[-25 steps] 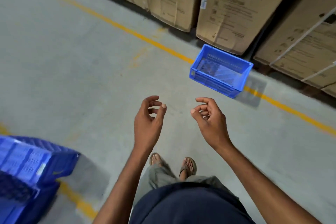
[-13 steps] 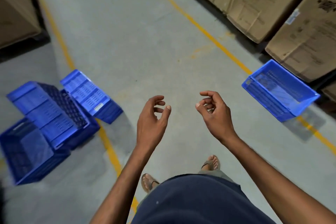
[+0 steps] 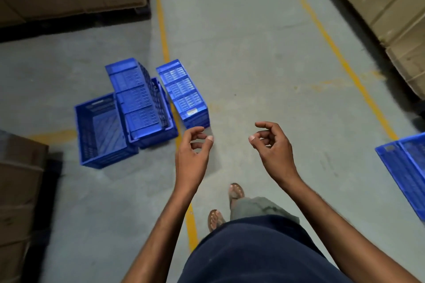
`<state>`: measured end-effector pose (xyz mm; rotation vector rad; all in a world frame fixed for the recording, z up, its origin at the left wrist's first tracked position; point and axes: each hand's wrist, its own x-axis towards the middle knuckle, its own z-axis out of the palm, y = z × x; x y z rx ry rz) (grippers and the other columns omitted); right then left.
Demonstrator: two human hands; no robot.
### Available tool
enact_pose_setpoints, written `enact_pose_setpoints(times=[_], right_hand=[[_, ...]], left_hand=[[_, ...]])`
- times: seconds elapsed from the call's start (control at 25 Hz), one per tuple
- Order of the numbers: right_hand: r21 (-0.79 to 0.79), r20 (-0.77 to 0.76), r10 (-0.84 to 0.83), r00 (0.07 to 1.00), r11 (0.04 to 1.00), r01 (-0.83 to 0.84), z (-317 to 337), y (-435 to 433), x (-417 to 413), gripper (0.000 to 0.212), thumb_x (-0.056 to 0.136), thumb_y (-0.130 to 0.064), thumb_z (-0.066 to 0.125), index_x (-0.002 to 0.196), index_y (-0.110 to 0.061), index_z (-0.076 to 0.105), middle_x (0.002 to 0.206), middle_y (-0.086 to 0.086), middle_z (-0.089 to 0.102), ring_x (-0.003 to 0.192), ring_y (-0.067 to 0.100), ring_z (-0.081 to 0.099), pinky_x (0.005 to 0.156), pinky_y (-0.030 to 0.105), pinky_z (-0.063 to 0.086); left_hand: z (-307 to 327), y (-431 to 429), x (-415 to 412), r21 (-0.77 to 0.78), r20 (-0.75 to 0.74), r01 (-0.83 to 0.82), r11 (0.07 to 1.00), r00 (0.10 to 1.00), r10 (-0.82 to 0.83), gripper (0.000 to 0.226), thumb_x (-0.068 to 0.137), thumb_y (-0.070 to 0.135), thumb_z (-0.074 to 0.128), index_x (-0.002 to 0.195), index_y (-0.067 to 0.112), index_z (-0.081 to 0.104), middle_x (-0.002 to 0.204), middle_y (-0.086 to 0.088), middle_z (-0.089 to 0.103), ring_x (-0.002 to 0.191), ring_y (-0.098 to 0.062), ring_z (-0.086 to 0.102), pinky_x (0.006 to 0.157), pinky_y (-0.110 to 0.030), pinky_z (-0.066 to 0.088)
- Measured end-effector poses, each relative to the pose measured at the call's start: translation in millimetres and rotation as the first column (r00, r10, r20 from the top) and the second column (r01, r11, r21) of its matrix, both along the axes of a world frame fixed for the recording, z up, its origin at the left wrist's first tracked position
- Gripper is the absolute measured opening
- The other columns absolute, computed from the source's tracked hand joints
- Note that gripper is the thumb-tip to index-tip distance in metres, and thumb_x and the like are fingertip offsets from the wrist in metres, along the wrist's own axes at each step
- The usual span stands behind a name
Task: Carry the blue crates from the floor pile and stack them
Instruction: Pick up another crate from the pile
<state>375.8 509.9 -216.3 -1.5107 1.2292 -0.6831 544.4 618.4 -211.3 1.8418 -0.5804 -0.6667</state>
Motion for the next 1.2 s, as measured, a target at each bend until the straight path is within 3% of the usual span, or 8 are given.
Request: enact_pose_setpoints(times=[0.24,0.6,0.96,1.2], right_hand=[[0.037,-0.008,0.209,0.978,0.977,-0.208,-15,-24,112,0.028,0.091,-0.024,0.071,0.117,-0.031,0.062,0.091,-0.006,0.07,0.088,0.016,0.07,0.083,0.039,0.058],[0.051,-0.032,0.425,0.904,0.904,-0.423,-23,-34,267,0.025,0.09,-0.022,0.072,0.114,-0.027,0.064,0.083,-0.005,0.069,0.07,0.005,0.062,0.071,0.024,0.05],[0.08,-0.123,0.252,0.96,0.967,-0.243,-56,-27,379,0.025,0.092,-0.019,0.07,0.115,-0.025,0.063,0.085,-0.007,0.069,0.074,-0.001,0.065,0.064,0.009,0.045],[0.149,-0.254,0.148,0.956,0.982,-0.112,-118,-87,397,0.018,0.09,-0.02,0.07,0.106,-0.027,0.067,0.085,-0.005,0.069,0.071,-0.001,0.061,0.067,0.015,0.045]], left_hand=[[-15,8,80,0.045,-0.03,-0.22,0.975,0.975,0.221,0.022,0.093,0.031,0.071,0.113,0.029,0.065,0.1,0.009,0.071,0.087,-0.006,0.067,0.071,-0.007,0.047],[-26,35,204,0.051,-0.088,-0.449,0.892,0.888,0.452,0.018,0.093,0.028,0.071,0.11,0.027,0.066,0.095,0.009,0.072,0.09,-0.011,0.07,0.082,-0.025,0.055],[-60,43,335,0.136,-0.196,-0.248,0.959,0.942,0.271,0.014,0.094,0.032,0.07,0.108,0.029,0.066,0.099,0.009,0.071,0.095,-0.011,0.069,0.079,-0.022,0.053],[-114,-27,376,0.211,-0.295,-0.161,0.964,0.93,0.22,0.012,0.095,0.029,0.069,0.106,0.025,0.068,0.097,0.005,0.072,0.09,-0.012,0.072,0.074,-0.022,0.048]])
